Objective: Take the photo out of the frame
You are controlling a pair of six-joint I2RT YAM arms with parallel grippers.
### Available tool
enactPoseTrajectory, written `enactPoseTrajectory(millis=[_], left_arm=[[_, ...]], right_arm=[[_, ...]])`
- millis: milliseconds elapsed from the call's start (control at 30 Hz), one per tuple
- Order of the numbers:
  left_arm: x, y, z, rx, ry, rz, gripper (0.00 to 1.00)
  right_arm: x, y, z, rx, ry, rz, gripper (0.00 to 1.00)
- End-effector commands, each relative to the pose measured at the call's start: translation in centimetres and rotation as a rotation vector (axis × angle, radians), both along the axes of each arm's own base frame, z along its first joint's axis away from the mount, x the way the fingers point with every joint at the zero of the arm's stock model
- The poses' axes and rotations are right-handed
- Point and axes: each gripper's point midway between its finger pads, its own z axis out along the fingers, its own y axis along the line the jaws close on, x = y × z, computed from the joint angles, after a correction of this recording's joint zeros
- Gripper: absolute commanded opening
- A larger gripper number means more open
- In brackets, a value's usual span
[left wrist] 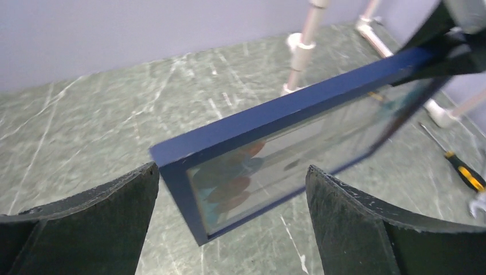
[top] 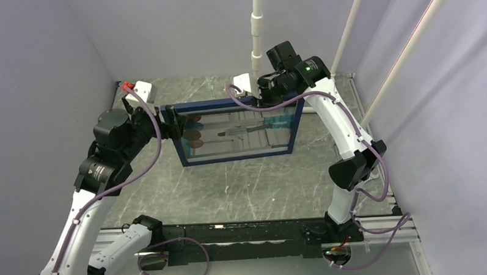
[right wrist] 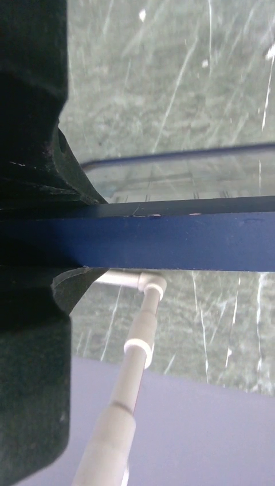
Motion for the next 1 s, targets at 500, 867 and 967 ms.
enactPoseTrajectory(millis=[500,867,967], left_arm=[[1.1,2.1,1.4,-0.154,0.013,0.166,0.99],[0.8,1.1,1.5,-0.163,0.029,0.115,1.0],[0.7,1.1,1.2,-0.159,0.039,0.109,0.99]], right_arm=[[-0.3,5.1,-15.3,0.005,0.33,0.21,0.0],[-2.0,3.9,-18.9,-0.02,0.385,0.178,0.0],[-0.9,3.4,-19.9,-0.023,0.366,0.135,0.0]])
